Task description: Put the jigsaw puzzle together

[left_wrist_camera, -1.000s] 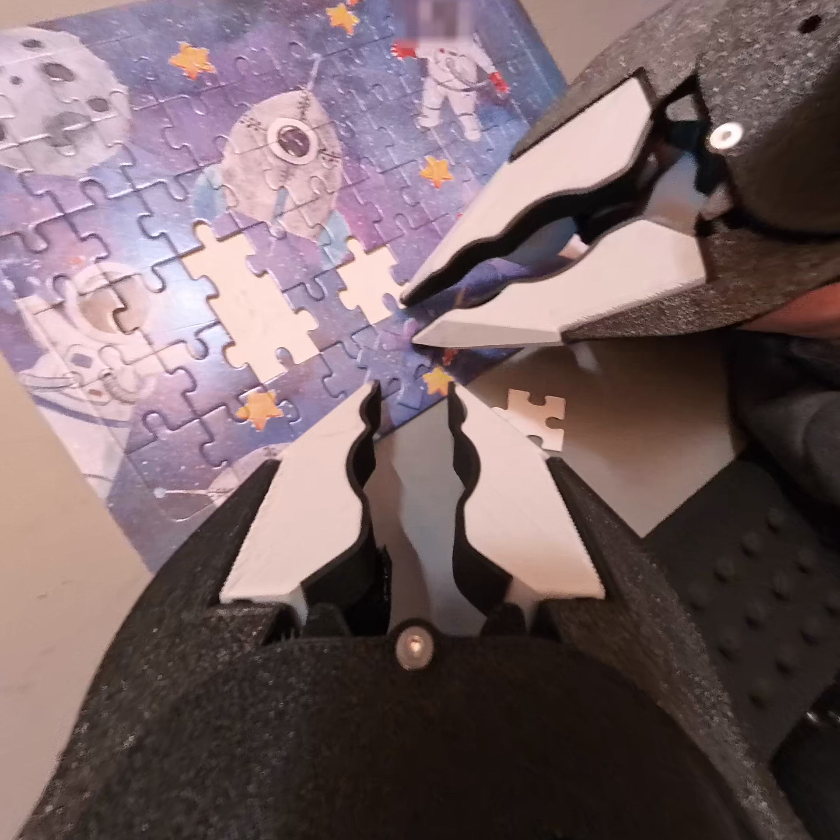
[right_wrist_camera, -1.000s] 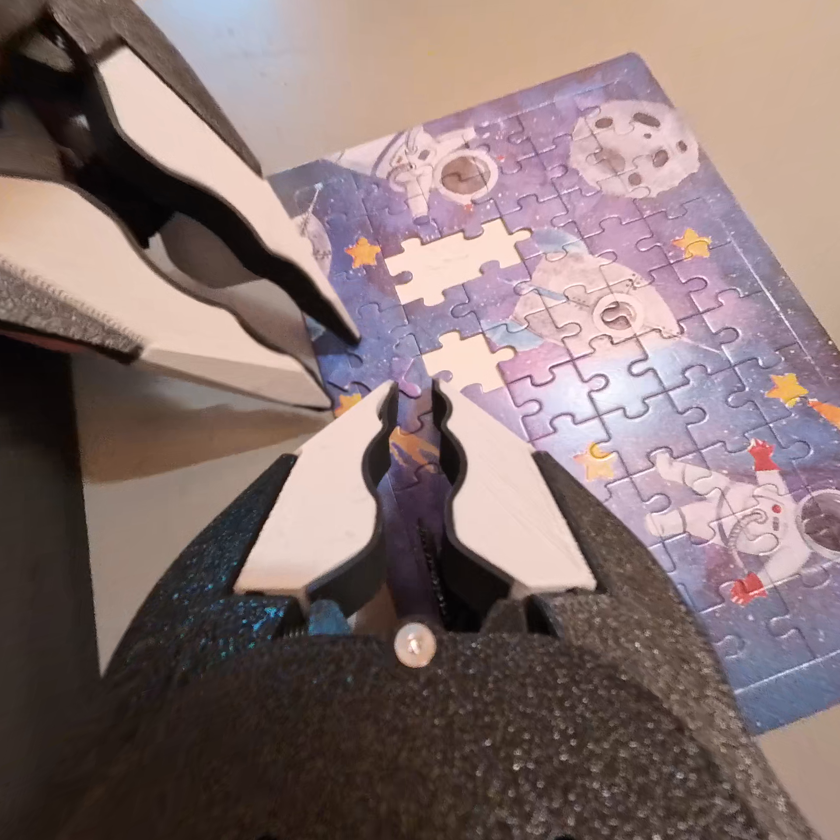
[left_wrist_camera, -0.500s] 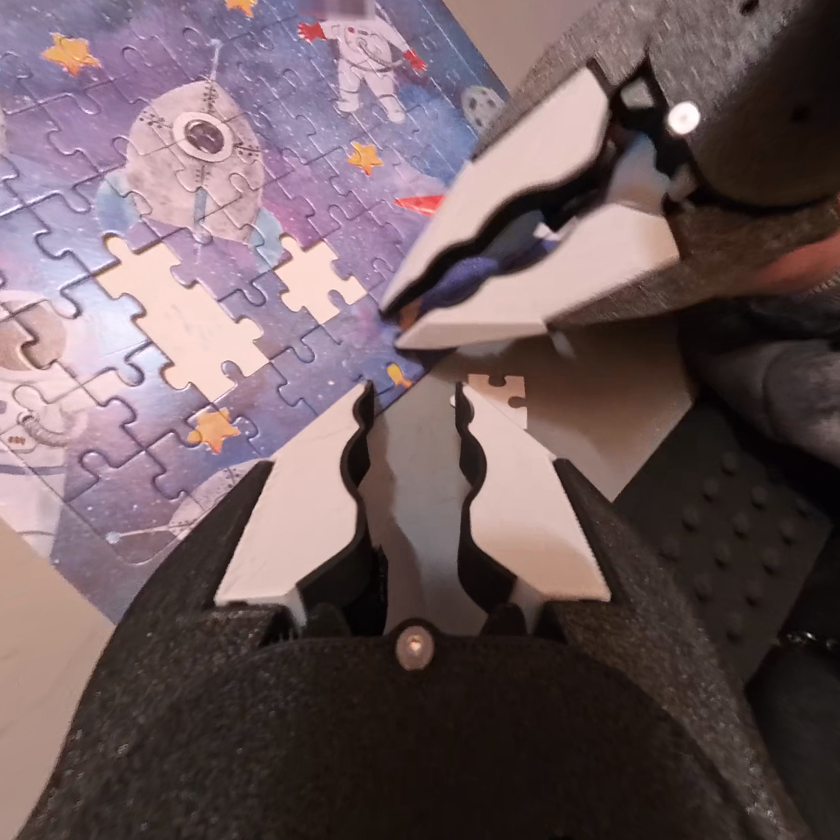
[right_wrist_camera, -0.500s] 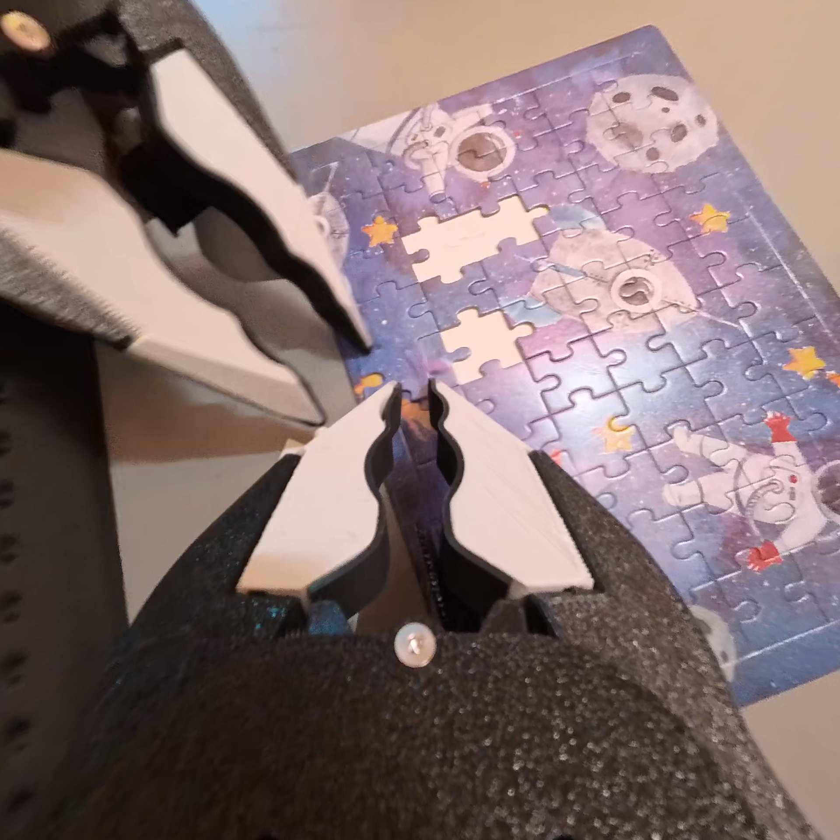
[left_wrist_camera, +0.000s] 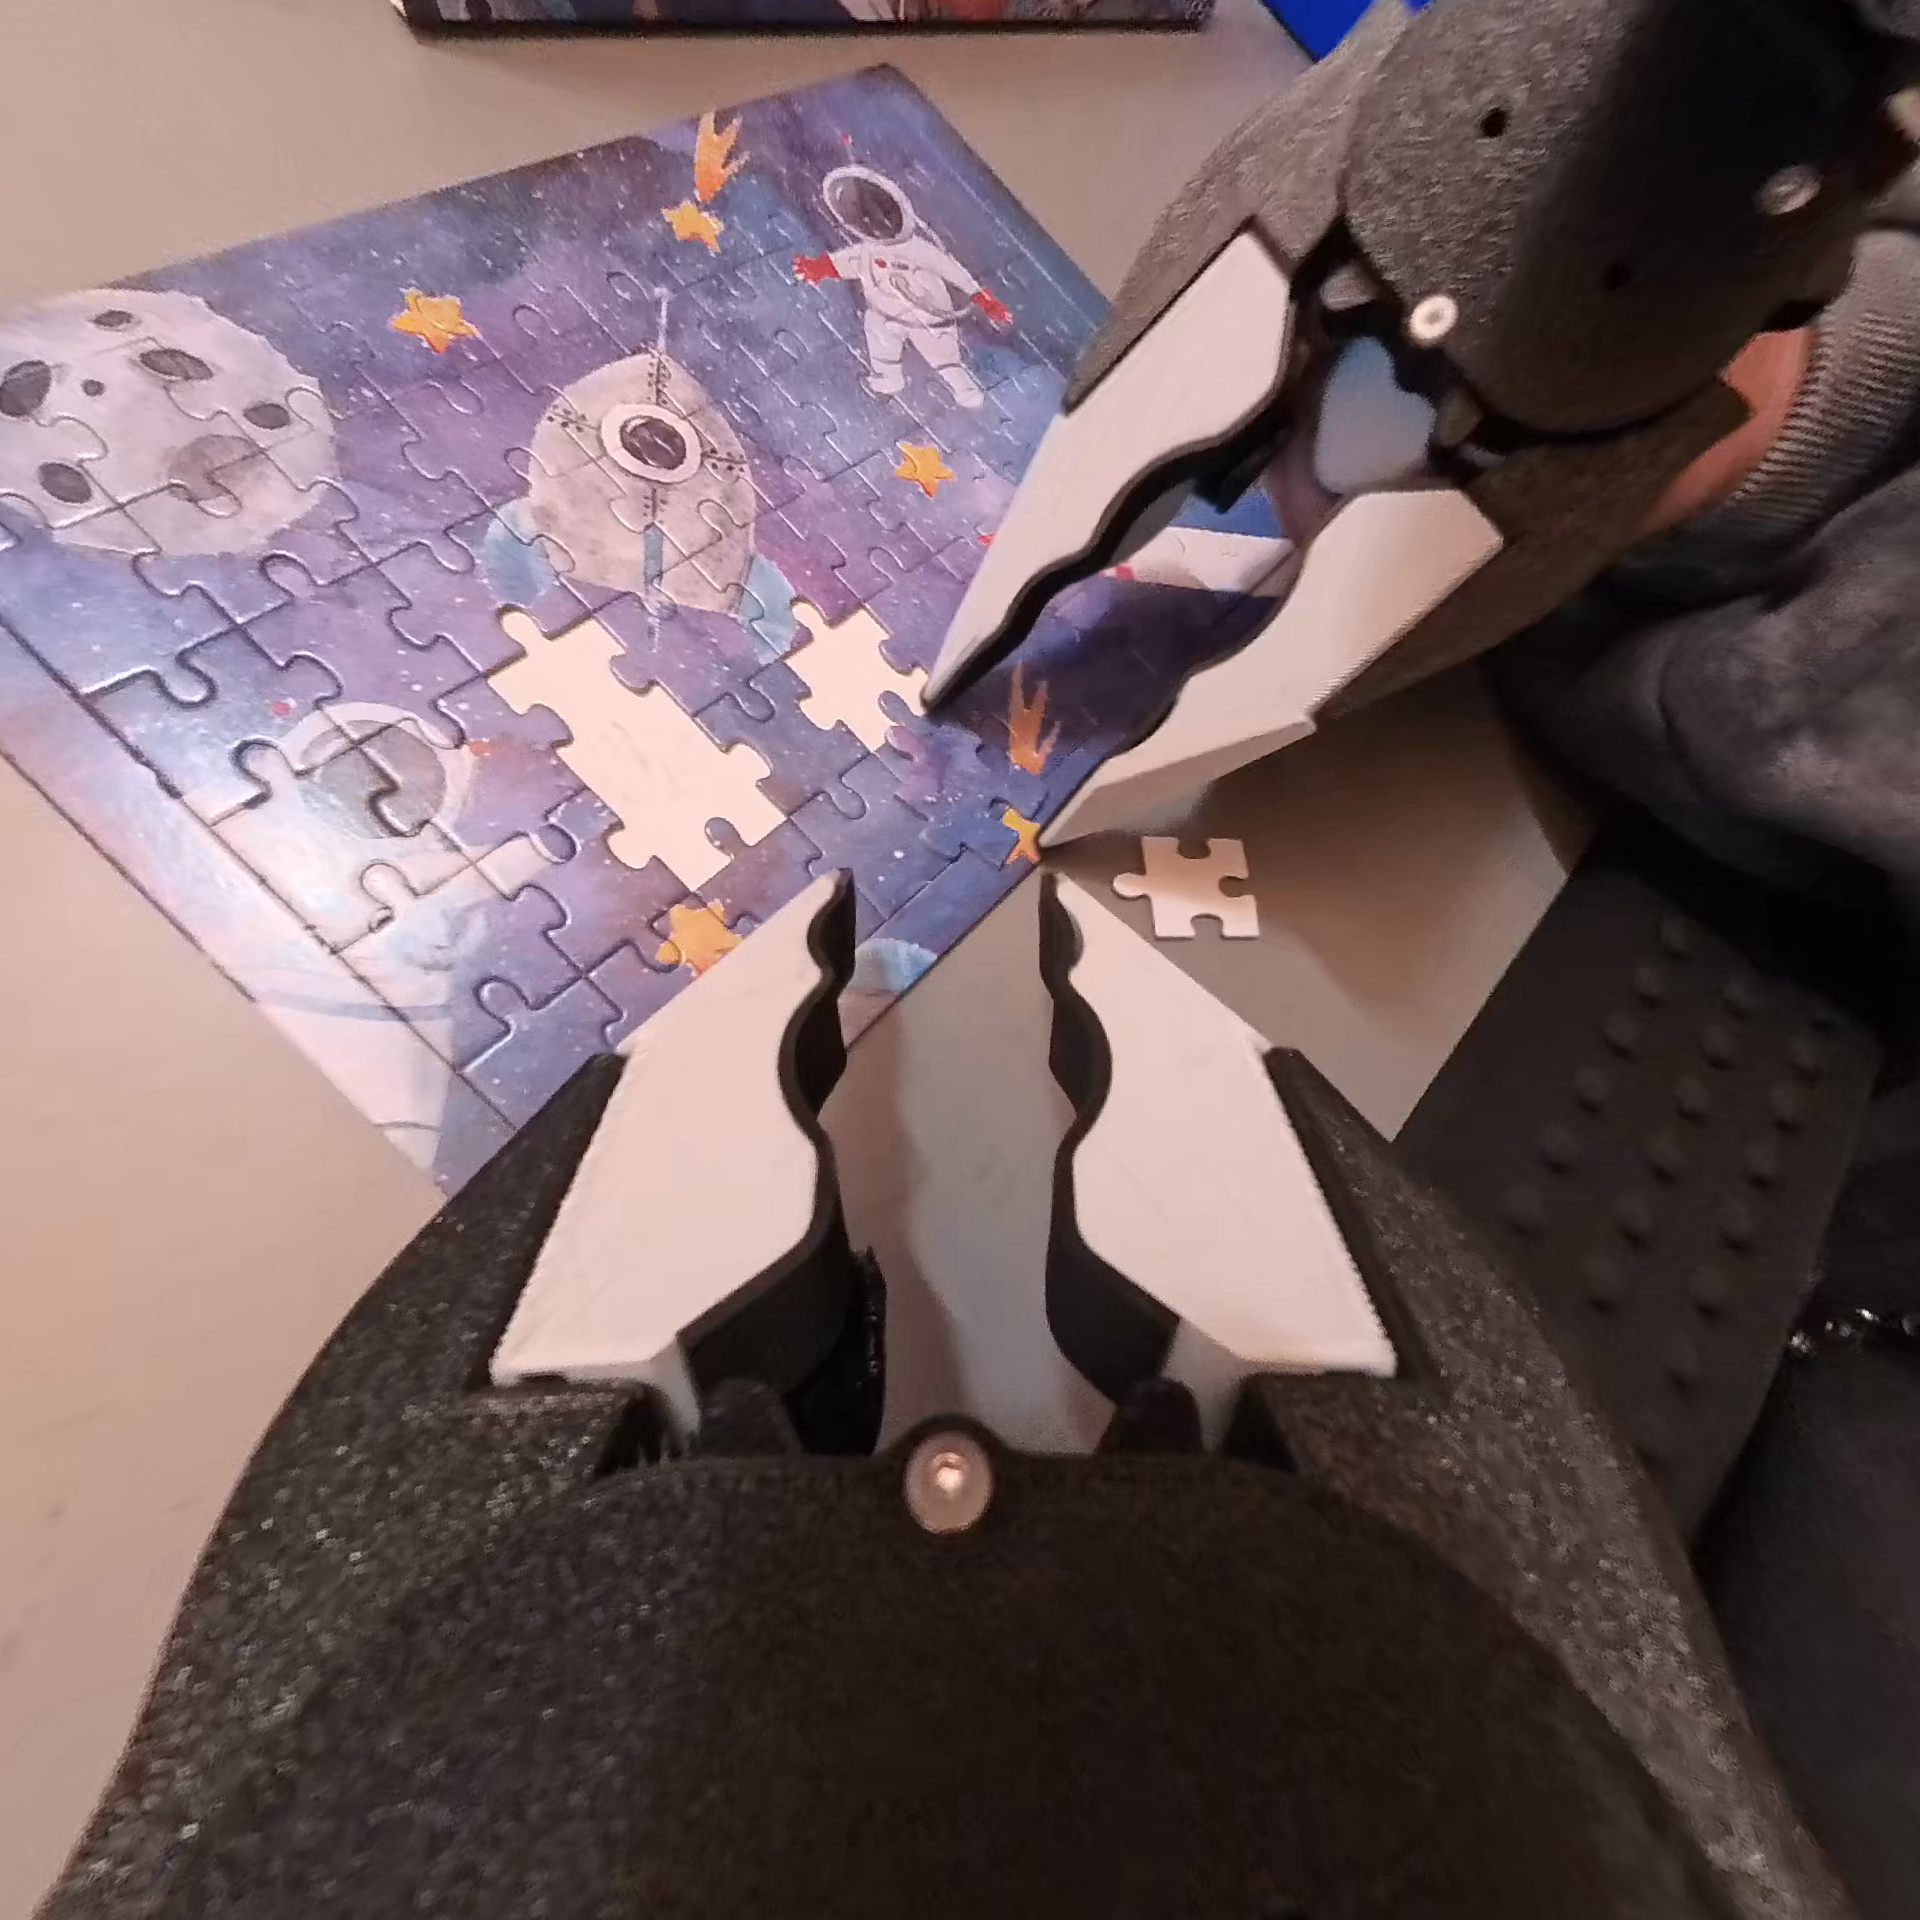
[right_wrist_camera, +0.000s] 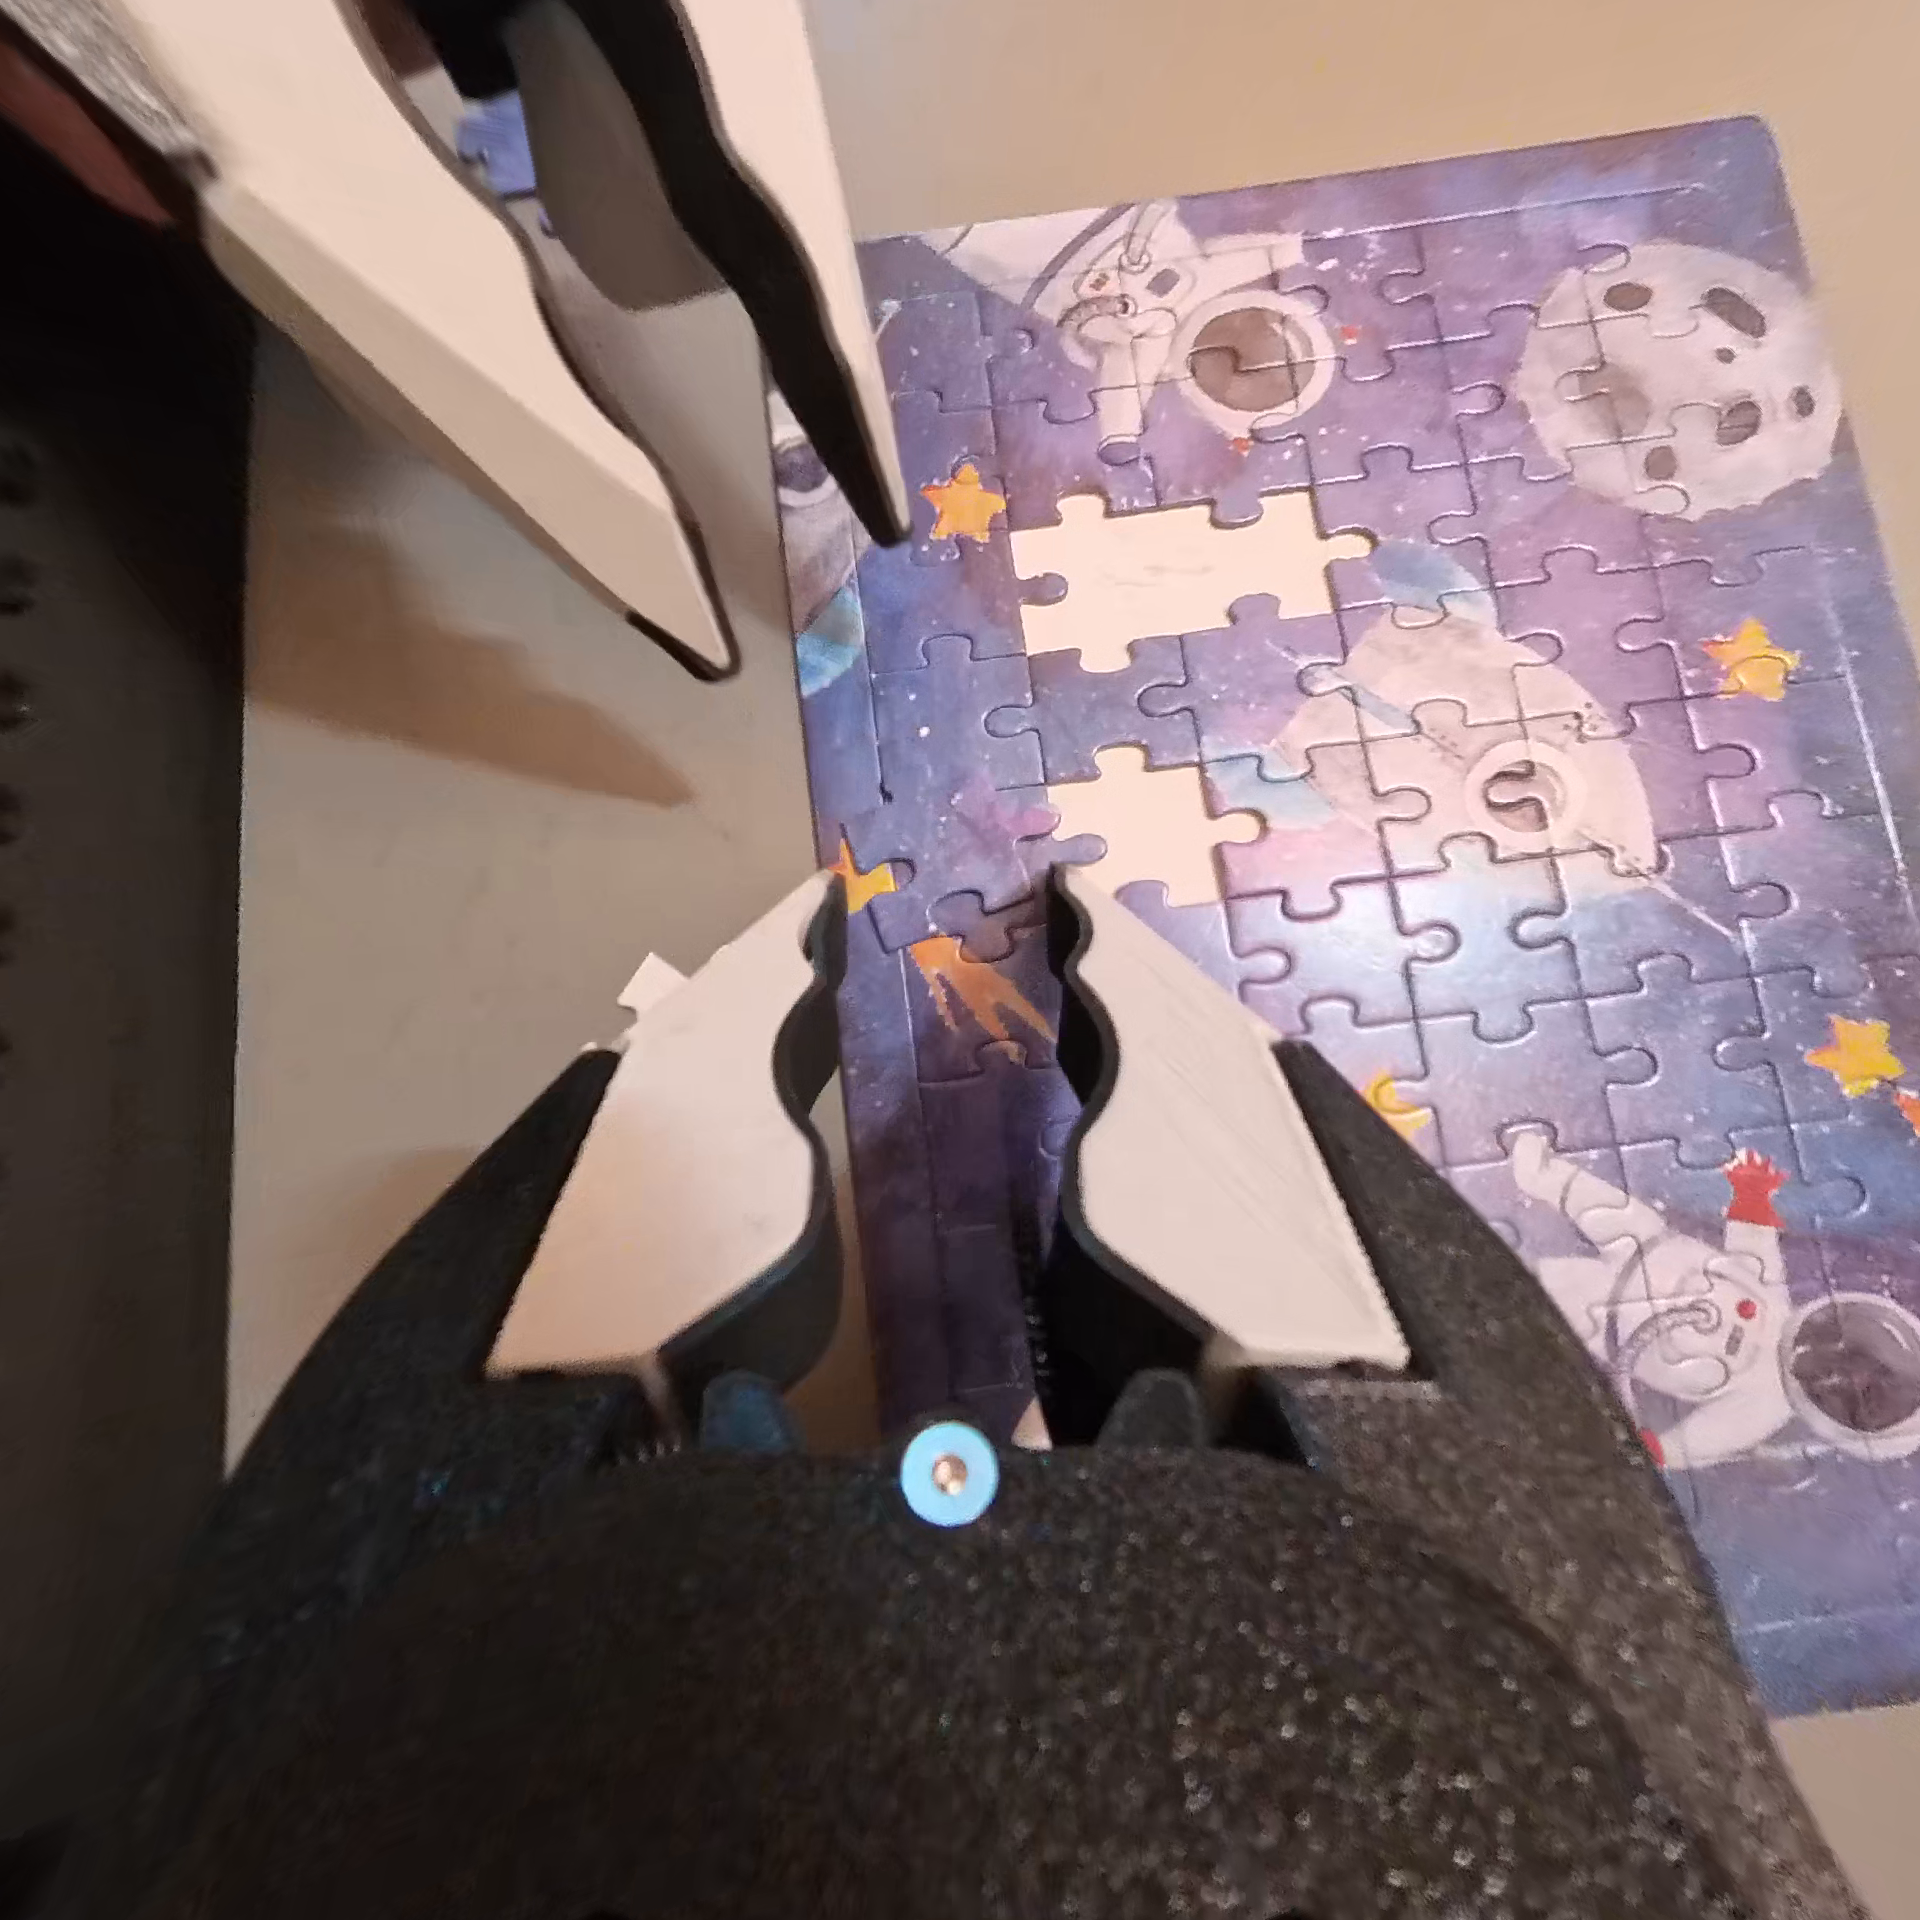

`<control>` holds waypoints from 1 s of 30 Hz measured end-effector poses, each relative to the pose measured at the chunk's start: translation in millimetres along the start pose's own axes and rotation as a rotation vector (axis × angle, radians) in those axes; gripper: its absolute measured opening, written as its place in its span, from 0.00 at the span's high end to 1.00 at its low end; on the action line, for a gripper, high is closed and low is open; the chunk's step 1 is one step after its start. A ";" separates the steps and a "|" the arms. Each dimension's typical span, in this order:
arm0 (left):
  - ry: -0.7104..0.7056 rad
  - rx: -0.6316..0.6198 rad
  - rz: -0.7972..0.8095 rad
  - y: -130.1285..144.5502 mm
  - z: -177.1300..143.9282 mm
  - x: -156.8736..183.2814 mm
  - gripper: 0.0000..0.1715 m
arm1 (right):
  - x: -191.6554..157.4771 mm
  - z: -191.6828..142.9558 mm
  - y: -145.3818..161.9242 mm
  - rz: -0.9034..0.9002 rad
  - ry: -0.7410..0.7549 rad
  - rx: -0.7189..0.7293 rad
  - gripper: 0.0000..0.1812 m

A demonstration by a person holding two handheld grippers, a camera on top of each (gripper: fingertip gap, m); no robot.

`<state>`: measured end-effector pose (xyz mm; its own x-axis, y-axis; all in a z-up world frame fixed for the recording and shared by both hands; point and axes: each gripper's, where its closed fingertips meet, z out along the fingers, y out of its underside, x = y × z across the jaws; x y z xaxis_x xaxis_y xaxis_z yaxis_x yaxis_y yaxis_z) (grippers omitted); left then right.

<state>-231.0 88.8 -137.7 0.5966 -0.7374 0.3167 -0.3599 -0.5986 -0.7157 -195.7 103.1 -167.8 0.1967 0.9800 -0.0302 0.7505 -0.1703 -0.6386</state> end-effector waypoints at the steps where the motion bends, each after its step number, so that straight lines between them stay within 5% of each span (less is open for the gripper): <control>1: 0.010 -0.005 0.010 1.6 -1.4 1.0 0.79 | 0.1 0.5 -1.5 -0.004 -0.003 0.008 0.80; 21: 0.022 -0.059 0.090 13.3 3.1 1.3 0.79 | 25.3 -9.6 1.2 0.138 0.197 0.018 1.00; 30: 0.029 -0.108 0.105 19.3 14.0 1.6 0.80 | 43.1 -13.4 10.6 0.266 0.186 0.018 0.80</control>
<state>-226.9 80.4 -159.7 0.5316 -0.8053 0.2626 -0.4950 -0.5470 -0.6752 -170.8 142.3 -165.6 0.4975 0.8656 -0.0578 0.6465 -0.4144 -0.6405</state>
